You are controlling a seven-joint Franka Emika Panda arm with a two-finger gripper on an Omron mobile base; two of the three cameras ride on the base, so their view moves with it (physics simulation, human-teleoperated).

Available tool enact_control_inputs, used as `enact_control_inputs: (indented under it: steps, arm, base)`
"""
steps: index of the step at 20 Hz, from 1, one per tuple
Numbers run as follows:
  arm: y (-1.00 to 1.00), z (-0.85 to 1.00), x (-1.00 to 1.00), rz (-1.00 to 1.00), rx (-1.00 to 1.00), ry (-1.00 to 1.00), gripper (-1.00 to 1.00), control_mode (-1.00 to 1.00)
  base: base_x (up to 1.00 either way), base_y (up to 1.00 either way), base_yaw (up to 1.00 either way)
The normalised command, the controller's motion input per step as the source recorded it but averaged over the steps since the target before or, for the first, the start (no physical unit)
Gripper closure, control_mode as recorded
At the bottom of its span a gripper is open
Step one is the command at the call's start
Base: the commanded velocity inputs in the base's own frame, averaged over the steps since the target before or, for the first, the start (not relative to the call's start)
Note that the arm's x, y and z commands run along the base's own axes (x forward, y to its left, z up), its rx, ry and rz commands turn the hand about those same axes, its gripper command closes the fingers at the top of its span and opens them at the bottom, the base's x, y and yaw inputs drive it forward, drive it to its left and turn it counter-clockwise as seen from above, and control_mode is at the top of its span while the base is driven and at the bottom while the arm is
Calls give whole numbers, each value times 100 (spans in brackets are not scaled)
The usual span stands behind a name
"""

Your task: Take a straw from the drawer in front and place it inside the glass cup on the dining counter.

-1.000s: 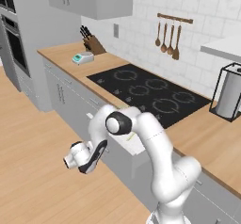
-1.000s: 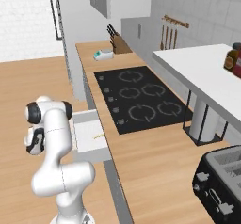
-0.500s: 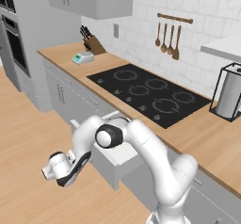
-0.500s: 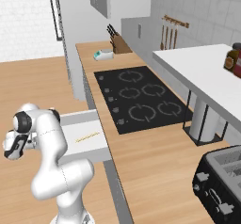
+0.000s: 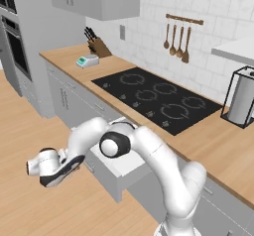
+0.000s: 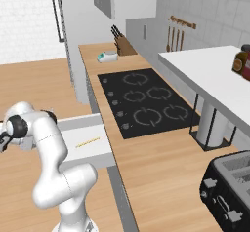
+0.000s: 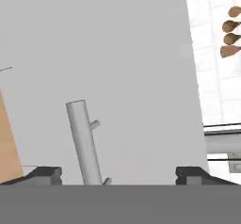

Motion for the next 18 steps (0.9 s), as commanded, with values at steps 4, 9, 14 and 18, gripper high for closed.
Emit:
enact_control_inputs:
  steps: [4,9,14,18]
  arm:
    - [-12,90,-40,1,45,22,-100,-100]
    - [-86,95,-52,0,30,0,-100,-100]
    - [-100,49,-4,1,29,0,-100,-100]
    - [-98,3,28,5,32,6,-100,-100]
  base:
    - [0,0,0]
    - [0,0,0]
    - [0,0,0]
    - [0,0,0]
